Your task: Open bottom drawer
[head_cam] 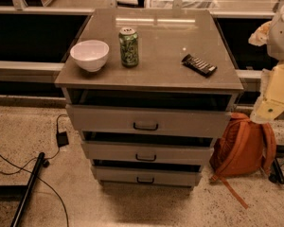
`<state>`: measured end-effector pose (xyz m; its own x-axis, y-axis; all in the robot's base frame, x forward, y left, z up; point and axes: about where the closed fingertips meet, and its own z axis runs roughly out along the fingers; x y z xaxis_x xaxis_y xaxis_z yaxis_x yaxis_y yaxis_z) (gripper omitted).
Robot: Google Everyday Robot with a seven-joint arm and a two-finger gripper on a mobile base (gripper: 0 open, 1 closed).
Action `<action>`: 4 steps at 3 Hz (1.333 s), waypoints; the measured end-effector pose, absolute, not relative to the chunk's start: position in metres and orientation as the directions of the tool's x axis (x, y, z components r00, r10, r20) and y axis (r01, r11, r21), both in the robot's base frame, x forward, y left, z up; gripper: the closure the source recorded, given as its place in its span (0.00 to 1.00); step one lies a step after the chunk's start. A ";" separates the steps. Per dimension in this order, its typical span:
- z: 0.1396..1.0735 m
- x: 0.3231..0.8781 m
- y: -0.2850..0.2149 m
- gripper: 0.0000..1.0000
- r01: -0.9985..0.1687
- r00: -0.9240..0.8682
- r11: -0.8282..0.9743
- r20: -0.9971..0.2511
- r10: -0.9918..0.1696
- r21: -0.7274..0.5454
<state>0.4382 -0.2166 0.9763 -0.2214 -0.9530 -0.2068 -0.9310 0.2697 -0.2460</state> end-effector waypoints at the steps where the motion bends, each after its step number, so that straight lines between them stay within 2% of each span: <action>1: 0.976 0.438 -0.217 0.00 -0.931 -0.221 0.270 -0.207 -0.953 -0.246; 2: 0.962 0.441 -0.223 0.00 -0.935 -0.219 0.279 -0.263 -0.940 -0.218; 3: 0.894 0.440 -0.232 0.00 -0.952 -0.204 0.276 -0.398 -0.895 -0.134; 4: 0.802 0.422 -0.245 0.00 -0.947 -0.235 0.318 -0.572 -0.786 -0.046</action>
Offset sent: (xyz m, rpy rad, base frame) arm 0.0078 -0.0189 -0.0431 0.1727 0.0536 0.0154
